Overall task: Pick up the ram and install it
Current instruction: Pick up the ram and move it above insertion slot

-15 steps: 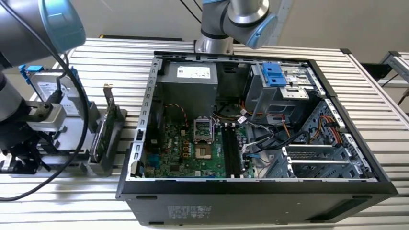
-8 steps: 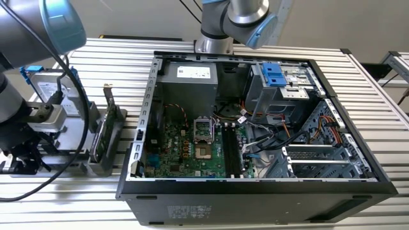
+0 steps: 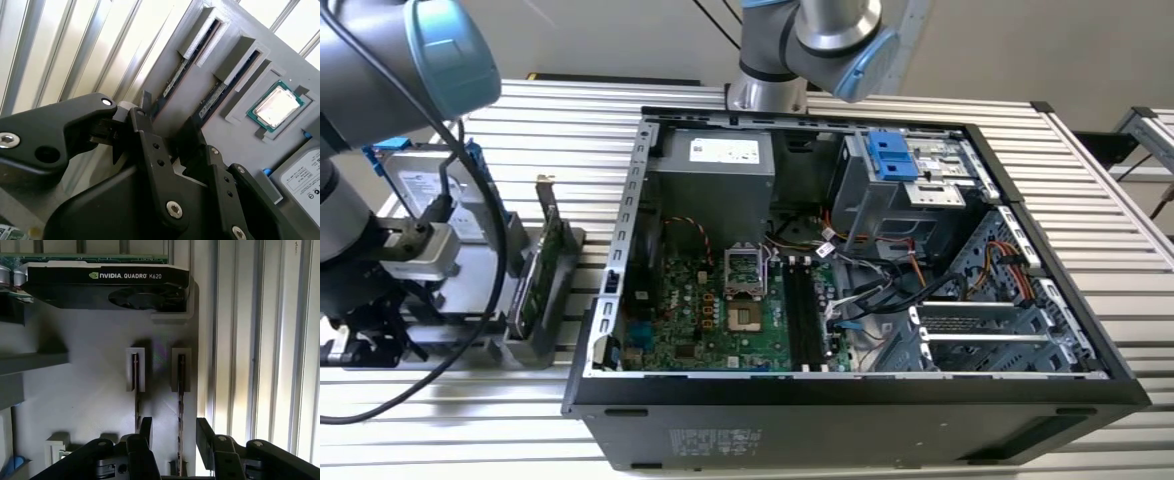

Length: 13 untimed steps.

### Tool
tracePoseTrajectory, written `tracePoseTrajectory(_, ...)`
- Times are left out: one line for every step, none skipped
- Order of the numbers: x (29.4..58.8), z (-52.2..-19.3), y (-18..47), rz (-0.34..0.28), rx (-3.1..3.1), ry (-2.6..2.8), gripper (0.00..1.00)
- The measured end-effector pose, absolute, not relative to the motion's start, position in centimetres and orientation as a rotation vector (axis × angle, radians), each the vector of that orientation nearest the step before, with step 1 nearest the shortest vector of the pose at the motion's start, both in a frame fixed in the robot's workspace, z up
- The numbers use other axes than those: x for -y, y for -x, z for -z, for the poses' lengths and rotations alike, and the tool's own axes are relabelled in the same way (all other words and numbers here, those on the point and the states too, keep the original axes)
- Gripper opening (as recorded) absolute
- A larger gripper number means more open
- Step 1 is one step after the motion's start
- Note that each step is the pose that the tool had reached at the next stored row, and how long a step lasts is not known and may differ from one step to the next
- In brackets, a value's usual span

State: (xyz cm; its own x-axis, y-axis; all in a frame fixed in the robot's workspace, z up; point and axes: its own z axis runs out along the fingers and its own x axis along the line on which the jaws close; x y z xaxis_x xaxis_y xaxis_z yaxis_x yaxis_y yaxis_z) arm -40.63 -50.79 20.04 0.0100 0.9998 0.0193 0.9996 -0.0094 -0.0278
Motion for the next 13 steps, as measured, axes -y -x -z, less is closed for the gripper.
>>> tracePoseTrajectory(50.8, -19.96, 40.63, -0.009, 2.187, 2.208, 1.0)
tracePoseTrajectory(50.82, -19.89, 40.63, -0.009, 2.187, 2.208, 1.0)
tracePoseTrajectory(50.83, -19.81, 40.63, -0.009, 2.187, 2.208, 1.0)
tracePoseTrajectory(50.83, -19.71, 40.64, -0.009, 2.187, 2.208, 1.0)
tracePoseTrajectory(50.83, -19.63, 40.63, -0.009, 2.187, 2.208, 1.0)
tracePoseTrajectory(50.83, -19.56, 40.64, -0.009, 2.187, 2.208, 1.0)
tracePoseTrajectory(50.84, -19.5, 40.64, -0.009, 2.187, 2.208, 1.0)
tracePoseTrajectory(50.84, -19.48, 40.64, -0.009, 2.187, 2.208, 1.0)
tracePoseTrajectory(50.84, -19.49, 40.64, -0.009, 2.187, 2.208, 1.0)
tracePoseTrajectory(50.84, -19.48, 40.64, -0.009, 2.187, 2.208, 1.0)
tracePoseTrajectory(50.84, -19.48, 40.64, -0.009, 2.187, 2.208, 1.0)
tracePoseTrajectory(50.84, -19.48, 40.64, -0.009, 2.187, 2.208, 1.0)
tracePoseTrajectory(50.83, -19.48, 40.64, -0.009, 2.187, 2.208, 1.0)
